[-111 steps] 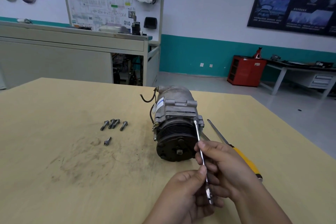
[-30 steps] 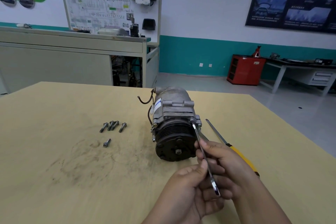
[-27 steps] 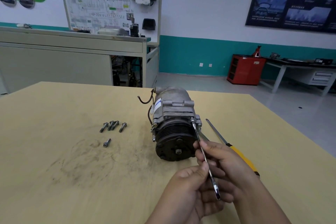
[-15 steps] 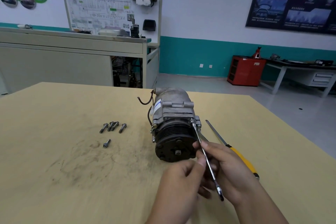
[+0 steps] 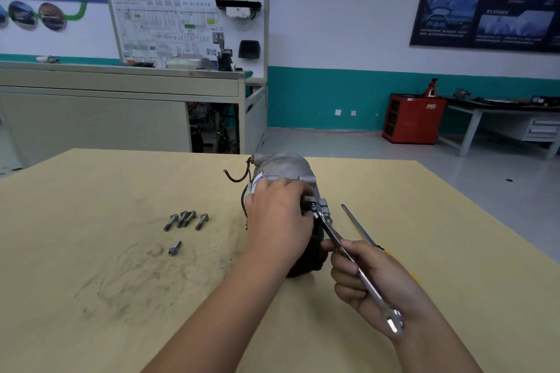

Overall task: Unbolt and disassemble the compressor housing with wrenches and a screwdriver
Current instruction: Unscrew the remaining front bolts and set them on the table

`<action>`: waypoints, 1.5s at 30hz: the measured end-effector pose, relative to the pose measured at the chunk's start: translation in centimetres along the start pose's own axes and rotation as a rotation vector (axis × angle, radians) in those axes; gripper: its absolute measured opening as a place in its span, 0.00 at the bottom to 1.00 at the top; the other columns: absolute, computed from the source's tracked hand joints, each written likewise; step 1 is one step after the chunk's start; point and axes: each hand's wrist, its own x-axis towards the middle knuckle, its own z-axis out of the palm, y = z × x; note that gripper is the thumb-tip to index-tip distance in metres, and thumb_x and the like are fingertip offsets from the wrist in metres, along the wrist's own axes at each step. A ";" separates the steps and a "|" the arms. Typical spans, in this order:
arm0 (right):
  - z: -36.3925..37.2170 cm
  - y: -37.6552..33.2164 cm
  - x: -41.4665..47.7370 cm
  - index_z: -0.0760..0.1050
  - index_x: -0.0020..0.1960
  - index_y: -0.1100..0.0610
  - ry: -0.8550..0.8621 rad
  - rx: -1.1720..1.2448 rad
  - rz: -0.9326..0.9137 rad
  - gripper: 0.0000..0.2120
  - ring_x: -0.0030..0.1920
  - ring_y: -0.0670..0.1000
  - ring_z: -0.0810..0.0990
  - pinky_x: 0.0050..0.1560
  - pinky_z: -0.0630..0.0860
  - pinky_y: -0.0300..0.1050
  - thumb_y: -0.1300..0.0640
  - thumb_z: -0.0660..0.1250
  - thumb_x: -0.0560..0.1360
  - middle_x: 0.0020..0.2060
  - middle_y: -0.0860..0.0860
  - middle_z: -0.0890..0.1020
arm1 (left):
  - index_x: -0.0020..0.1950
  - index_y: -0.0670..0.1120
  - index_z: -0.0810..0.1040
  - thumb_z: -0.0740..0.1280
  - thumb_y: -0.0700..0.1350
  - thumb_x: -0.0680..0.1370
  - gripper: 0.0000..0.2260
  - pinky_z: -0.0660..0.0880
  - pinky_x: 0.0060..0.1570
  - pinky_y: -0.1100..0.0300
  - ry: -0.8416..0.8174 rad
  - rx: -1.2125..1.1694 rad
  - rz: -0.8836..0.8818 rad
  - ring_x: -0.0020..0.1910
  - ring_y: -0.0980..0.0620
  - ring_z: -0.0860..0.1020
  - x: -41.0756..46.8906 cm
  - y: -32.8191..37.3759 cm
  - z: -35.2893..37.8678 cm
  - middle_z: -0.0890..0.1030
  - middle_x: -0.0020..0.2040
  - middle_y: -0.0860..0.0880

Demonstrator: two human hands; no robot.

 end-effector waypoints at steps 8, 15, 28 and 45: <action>-0.5 -0.1 0.1 0.82 0.37 0.63 -0.010 0.087 0.028 0.17 0.18 0.44 0.58 0.17 0.57 0.35 0.59 0.57 0.73 0.21 0.49 0.63 | 0.46 0.54 0.79 0.67 0.48 0.73 0.04 0.54 0.44 0.58 -0.025 0.011 -0.007 0.58 0.50 0.65 0.2 -0.1 0.8 0.75 0.49 0.55; -1.0 0.1 -0.1 0.82 0.34 0.62 -0.021 0.132 0.041 0.14 0.18 0.44 0.57 0.19 0.54 0.36 0.59 0.59 0.69 0.20 0.48 0.61 | 0.47 0.54 0.81 0.68 0.53 0.74 0.05 0.57 0.49 0.58 -0.010 0.007 -0.027 0.58 0.50 0.65 0.0 -0.7 1.2 0.75 0.50 0.56; -1.4 0.6 -0.1 0.82 0.34 0.61 0.026 0.103 0.039 0.16 0.18 0.44 0.57 0.20 0.54 0.37 0.59 0.58 0.71 0.20 0.48 0.60 | 0.40 0.57 0.79 0.72 0.51 0.72 0.03 0.61 0.54 0.57 -0.028 -0.298 -0.020 0.56 0.54 0.65 -1.8 -1.9 -0.2 0.74 0.42 0.61; -1.9 1.3 0.6 0.76 0.45 0.65 0.030 0.177 0.034 0.12 0.18 0.45 0.58 0.17 0.57 0.37 0.59 0.57 0.71 0.21 0.49 0.61 | 0.43 0.56 0.79 0.70 0.51 0.74 0.02 0.68 0.52 0.55 -0.265 0.226 -0.278 0.58 0.49 0.67 -1.1 -20.3 -2.9 0.74 0.44 0.56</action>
